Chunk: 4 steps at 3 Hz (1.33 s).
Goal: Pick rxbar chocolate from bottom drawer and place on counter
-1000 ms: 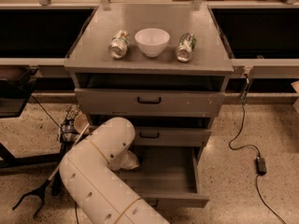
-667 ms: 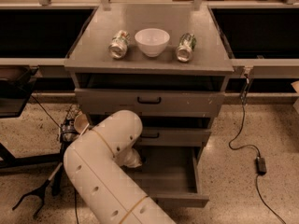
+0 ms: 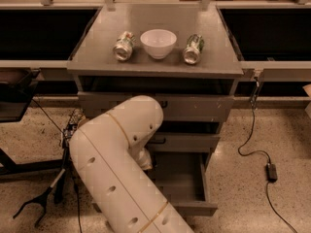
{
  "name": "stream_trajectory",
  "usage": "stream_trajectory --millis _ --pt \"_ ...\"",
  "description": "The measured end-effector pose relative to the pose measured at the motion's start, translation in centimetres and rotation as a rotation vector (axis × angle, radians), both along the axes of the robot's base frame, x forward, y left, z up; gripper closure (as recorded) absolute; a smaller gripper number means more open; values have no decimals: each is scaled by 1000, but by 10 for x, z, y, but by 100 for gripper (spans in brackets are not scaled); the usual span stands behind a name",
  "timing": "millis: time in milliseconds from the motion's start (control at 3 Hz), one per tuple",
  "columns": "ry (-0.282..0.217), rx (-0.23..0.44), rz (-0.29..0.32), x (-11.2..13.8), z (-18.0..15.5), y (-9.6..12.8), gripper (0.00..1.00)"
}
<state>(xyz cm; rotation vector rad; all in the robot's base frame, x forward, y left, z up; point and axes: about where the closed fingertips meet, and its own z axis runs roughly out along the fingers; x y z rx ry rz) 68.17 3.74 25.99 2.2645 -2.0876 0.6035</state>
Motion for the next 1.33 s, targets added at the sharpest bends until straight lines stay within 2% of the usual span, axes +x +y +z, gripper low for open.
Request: stream_trajectory --millis 667,1000,1333 --pt "29 1 37 -37 62 -21 100" --pt "60 -22 44 -66 100 -51 100" --pt "80 -42 40 -81 122 -71 100"
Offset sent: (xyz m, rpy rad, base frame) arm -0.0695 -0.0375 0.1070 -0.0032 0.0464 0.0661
